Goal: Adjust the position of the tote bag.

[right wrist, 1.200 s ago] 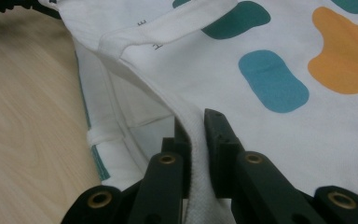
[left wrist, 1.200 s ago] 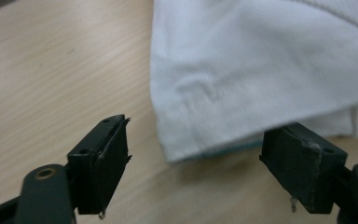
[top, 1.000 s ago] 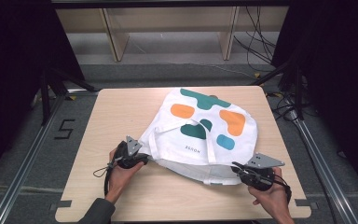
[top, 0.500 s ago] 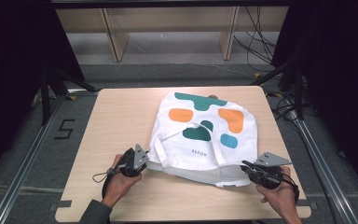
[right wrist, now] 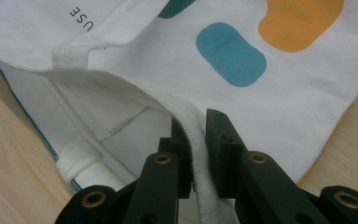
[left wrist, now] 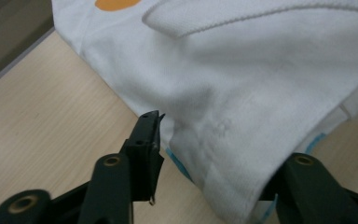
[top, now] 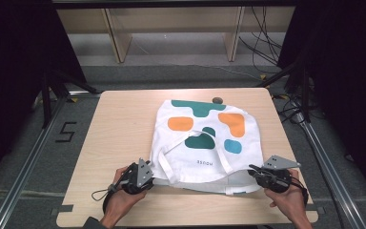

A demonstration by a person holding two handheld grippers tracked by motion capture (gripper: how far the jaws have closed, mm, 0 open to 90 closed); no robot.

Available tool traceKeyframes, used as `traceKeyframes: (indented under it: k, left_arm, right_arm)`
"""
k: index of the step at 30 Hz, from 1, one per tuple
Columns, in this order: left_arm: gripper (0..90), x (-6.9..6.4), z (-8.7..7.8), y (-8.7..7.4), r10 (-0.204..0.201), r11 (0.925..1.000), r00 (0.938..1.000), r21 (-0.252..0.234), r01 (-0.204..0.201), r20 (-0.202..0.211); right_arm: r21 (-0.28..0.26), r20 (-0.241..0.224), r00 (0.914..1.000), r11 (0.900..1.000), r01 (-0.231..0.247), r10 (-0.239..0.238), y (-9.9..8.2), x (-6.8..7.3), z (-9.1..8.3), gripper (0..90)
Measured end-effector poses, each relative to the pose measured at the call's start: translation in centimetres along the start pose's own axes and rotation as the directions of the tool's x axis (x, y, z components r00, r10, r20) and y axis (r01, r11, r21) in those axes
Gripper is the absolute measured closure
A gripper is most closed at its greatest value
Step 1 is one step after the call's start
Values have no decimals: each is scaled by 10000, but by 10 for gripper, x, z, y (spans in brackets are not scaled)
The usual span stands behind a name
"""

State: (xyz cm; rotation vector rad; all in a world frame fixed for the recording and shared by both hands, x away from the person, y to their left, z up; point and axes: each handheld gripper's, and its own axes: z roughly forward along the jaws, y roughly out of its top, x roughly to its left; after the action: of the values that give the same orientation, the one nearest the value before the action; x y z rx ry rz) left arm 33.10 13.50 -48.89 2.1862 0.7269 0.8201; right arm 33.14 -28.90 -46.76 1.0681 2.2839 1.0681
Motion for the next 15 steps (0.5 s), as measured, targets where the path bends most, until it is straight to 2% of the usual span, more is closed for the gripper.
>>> traceKeyframes:
  k: [2,3,4,5,7,8,10,11,12,13,14,15]
  left_arm:
    - [518,-3,-1,3,665,9974,9974,255,-672,292]
    - [584,-3,-1,3,633,9973,9971,346,-648,431]
    - [635,-2,-1,2,406,9985,9972,341,-428,632]
    - [709,0,-1,1,289,9987,9967,407,-320,759]
    - [795,3,-1,-1,291,9987,9957,389,-327,885]
    - [816,3,-1,-1,291,9987,9957,389,-327,885]
    - [854,1,0,0,561,9970,9941,489,-608,926]
    - [860,1,0,0,561,9970,9941,489,-608,926]
    - [863,-2,-1,1,583,9968,9919,472,-640,1132]
    - [863,-2,-1,1,583,9968,9919,472,-640,1132]
    - [864,-4,-3,0,599,9967,9901,467,-663,1266]
    - [864,-5,-5,0,555,9970,9891,457,-622,1363]
  right_arm:
    - [58,70,10000,10000,-59,59,0,0,-1,820]
    - [-42,107,9999,10000,89,-88,-1,-1,0,820]
    - [108,6,9998,9998,-175,175,-1,0,0,820]
    - [9,90,9998,9998,-187,187,-1,1,0,820]
    - [-21,7,9999,9999,-155,155,-1,0,0,820]
    - [-39,2,10000,10000,22,-22,-1,-2,0,820]
    - [55,-61,9999,9999,-140,140,-2,-1,0,820]
    - [55,-61,9999,9999,-140,140,-2,-1,0,820]
    - [54,3,10000,9999,-88,88,-2,-1,0,820]
    - [55,21,9998,9998,-202,202,-2,-1,0,820]
    - [15,-60,10000,10000,-63,63,-2,-3,1,820]
    - [60,-23,9999,9999,-131,131,-3,-4,0,820]
